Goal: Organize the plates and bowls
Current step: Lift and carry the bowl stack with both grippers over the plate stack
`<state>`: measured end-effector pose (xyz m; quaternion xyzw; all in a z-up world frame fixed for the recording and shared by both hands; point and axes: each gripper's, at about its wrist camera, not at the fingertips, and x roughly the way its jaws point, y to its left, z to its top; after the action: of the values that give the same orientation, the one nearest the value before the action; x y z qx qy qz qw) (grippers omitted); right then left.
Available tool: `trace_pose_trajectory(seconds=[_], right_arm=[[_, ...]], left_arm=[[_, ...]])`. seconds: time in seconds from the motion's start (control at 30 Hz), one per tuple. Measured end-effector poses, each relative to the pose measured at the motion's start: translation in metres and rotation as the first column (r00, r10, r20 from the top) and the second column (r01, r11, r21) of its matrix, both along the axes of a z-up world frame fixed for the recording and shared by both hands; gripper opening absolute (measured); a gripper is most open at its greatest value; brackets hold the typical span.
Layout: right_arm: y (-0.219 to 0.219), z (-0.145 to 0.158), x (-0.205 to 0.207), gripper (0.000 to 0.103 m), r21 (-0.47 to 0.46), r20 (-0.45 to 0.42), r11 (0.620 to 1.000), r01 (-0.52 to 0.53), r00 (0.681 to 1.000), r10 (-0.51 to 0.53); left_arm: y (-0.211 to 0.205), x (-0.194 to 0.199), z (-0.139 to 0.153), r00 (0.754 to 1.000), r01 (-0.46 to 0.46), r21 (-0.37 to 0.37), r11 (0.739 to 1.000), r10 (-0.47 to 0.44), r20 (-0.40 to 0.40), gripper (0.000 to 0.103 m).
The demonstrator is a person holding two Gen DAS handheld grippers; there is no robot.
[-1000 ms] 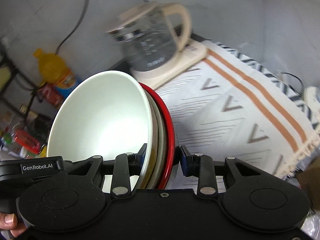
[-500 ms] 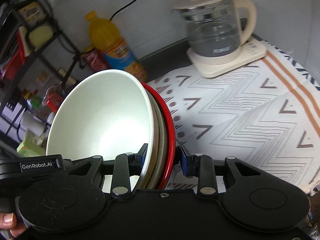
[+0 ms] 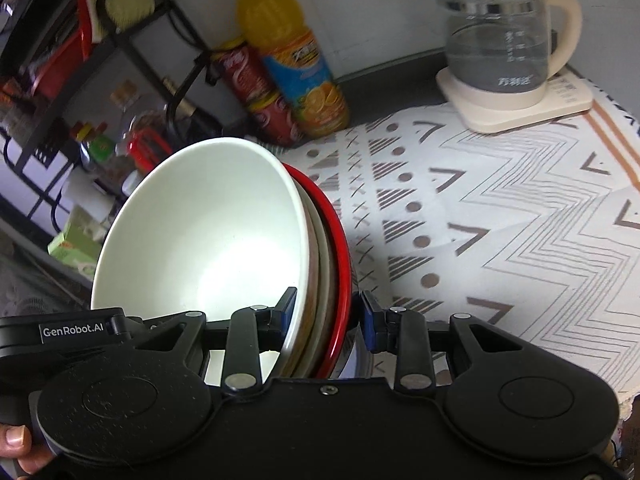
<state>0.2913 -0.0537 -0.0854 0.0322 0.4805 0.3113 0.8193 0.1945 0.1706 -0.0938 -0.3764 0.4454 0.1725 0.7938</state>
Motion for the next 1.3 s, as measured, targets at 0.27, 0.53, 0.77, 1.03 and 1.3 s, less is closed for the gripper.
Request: trace_pose_trajectory(seconds=[0.27,0.53,0.77,1.03,1.3], right_arm=[[0.025,-0.014,-0.009,0.032,-0.047,-0.048,0.997,-0.063,0.997,0.061],[0.035,-0.028,-0.015,0.032,-0.094,-0.097,0.993,-0.077,0.993,0.068],[0.041,-0.040,-0.018,0.032,-0.137,-0.112,0.988,-0.074,0.992,0.059],[0.042,-0.050,-0.016,0.032,-0.145,-0.128,0.988,-0.061,0.991,0.042],[0.035,-0.053,-0.013,0.033,-0.136,-0.125,0.990,-0.031,0.992,0.014]], left_arm=[[0.011,-0.018,-0.019,0.998,-0.042,-0.037,0.998,0.041,-0.043,0.030],[0.014,-0.022,-0.033,0.996,-0.044,-0.062,0.997,0.039,-0.083,0.031],[0.015,-0.019,-0.042,0.994,-0.025,-0.055,0.998,0.019,-0.109,0.031],[0.014,-0.011,-0.048,0.994,0.016,-0.047,0.999,-0.021,-0.109,0.031],[0.009,-0.002,-0.052,0.992,0.030,-0.034,0.999,-0.035,-0.125,0.031]])
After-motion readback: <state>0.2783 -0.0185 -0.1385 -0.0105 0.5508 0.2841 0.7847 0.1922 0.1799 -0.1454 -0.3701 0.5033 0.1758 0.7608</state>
